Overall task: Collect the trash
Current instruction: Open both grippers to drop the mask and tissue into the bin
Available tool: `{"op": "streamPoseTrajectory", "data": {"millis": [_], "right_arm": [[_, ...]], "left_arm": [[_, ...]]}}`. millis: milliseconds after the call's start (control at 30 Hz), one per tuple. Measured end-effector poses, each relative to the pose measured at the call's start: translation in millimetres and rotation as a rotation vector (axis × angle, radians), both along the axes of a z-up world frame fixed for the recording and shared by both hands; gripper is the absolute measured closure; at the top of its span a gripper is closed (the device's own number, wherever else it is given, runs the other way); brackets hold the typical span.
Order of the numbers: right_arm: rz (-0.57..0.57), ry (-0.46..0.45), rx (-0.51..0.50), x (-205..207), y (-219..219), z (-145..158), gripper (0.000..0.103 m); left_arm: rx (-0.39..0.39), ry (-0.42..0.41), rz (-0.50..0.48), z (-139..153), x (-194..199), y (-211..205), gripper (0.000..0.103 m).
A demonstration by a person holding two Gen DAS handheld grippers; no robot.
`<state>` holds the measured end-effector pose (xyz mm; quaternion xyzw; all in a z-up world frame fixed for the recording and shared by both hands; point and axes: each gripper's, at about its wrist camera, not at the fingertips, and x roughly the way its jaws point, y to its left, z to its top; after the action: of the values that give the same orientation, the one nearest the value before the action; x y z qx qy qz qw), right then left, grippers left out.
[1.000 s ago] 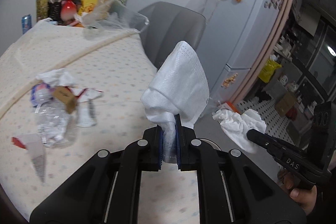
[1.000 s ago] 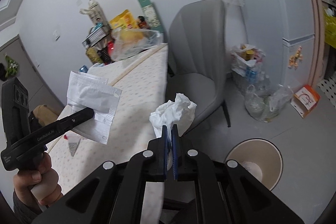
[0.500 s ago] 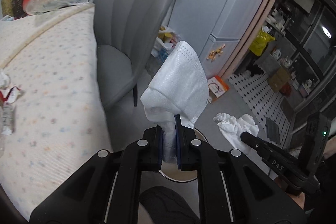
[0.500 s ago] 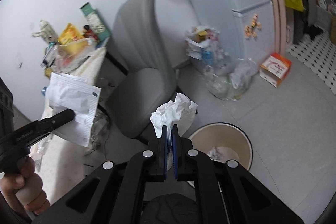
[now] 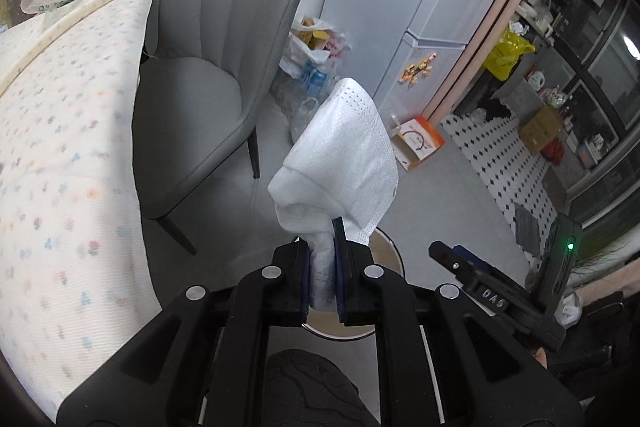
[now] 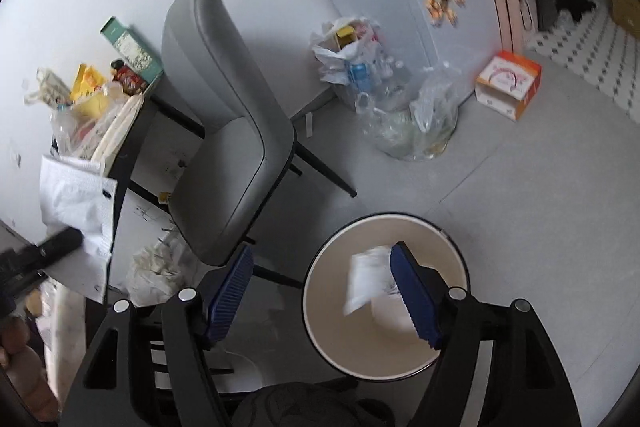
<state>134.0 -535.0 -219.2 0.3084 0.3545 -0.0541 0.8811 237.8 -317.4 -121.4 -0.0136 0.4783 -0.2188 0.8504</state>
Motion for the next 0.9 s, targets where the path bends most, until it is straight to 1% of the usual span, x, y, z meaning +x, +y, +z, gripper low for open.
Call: {"op": "streamPoseTrajectory", "data": {"millis": [167,367,467,533,567,600,633,667,700,800,900], "right_arm": [[-0.021,-0.01,0.02,-15.9,-6.4,2.1,0.032],[-0.063,-0.026,0.001,-51.9,-17.4,23.0,0.032],[-0.083,-0.034,-0.011,-67.4,-24.1,33.7,0.032],[-0.1,-0.045,-0.013,-77.6,-28.4,40.4,0.031],[-0.107,-0.051,-0.014,-81.4,-29.9,43.3,0.031],[-0.115,-0.056,-0.017,-85.8,-32.5,46.2,0.03],[-0.12,-0.058,-0.021,-88.3,-33.6,47.9,0.03],[-0.124,-0.058,-0.025,-90.5,-34.5,49.1,0.03],[-0.126,-0.058,-0.028,-92.2,-35.2,49.9,0.03],[-0.127,-0.056,-0.03,-94.2,-34.3,51.2,0.03],[-0.116,-0.058,-0.029,-91.2,-29.2,53.5,0.03]], "left_arm": [[0.017,0.025,-0.018,-8.6,2.9,-12.5,0.093],[0.029,0.063,-0.066,-23.7,1.0,-37.6,0.093],[0.044,0.096,-0.092,-33.3,-0.2,-54.0,0.091],[0.037,0.123,-0.099,-39.9,0.3,-62.9,0.089],[0.03,0.136,-0.105,-42.9,1.5,-66.2,0.086],[0.025,0.153,-0.115,-46.9,2.2,-70.1,0.074],[0.022,0.166,-0.121,-50.4,3.5,-73.8,0.05],[0.018,0.165,-0.119,-51.4,3.2,-75.1,0.041],[0.016,0.155,-0.112,-51.1,2.0,-75.2,0.034],[0.013,0.14,-0.098,-46.3,-0.7,-72.1,0.029],[-0.004,0.121,-0.082,-35.5,-2.1,-63.0,0.029]]}}
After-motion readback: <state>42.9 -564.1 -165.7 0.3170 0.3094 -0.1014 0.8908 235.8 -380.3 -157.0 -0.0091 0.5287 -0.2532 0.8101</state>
